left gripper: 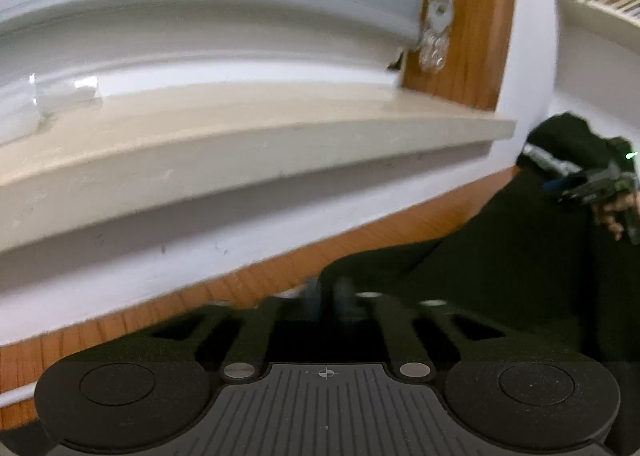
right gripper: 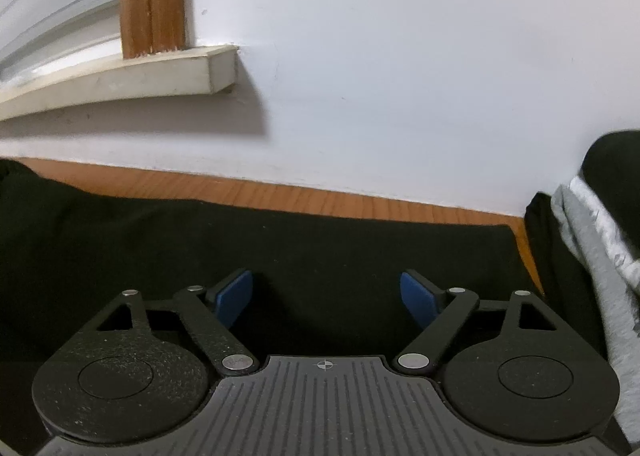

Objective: Fold clothes

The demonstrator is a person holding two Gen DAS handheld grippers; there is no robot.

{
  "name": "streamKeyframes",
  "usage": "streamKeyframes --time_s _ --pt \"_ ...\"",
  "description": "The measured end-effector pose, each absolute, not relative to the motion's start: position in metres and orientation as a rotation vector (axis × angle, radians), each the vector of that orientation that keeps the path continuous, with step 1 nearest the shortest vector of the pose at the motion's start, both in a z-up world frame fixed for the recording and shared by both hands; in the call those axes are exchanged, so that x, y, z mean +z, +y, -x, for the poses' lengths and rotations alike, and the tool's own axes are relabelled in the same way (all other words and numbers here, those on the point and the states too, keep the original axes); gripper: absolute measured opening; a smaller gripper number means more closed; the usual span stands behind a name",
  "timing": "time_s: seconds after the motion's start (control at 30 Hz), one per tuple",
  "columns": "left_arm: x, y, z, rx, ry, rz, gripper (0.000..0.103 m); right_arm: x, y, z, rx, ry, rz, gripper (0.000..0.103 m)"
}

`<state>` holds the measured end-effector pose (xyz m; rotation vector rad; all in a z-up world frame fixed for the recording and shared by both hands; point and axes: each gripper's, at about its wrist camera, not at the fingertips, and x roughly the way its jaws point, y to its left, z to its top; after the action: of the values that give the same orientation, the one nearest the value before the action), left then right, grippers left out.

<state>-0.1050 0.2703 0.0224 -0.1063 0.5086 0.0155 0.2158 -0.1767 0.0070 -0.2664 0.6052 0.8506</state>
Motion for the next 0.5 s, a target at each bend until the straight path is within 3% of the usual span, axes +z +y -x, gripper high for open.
streamKeyframes --time_s 0.1,0.3,0.5 --pt "0.039 0.268 0.121 0.066 0.406 0.109 0.005 0.008 -0.179 -0.215 0.832 0.601 0.266 0.081" --pt "0.017 0.264 0.105 0.066 0.596 0.055 0.01 0.007 -0.175 -0.214 0.817 0.587 0.287 0.082" --pt "0.019 0.264 0.106 0.055 0.597 0.053 0.016 0.01 -0.187 -0.23 0.75 0.617 0.186 0.082"
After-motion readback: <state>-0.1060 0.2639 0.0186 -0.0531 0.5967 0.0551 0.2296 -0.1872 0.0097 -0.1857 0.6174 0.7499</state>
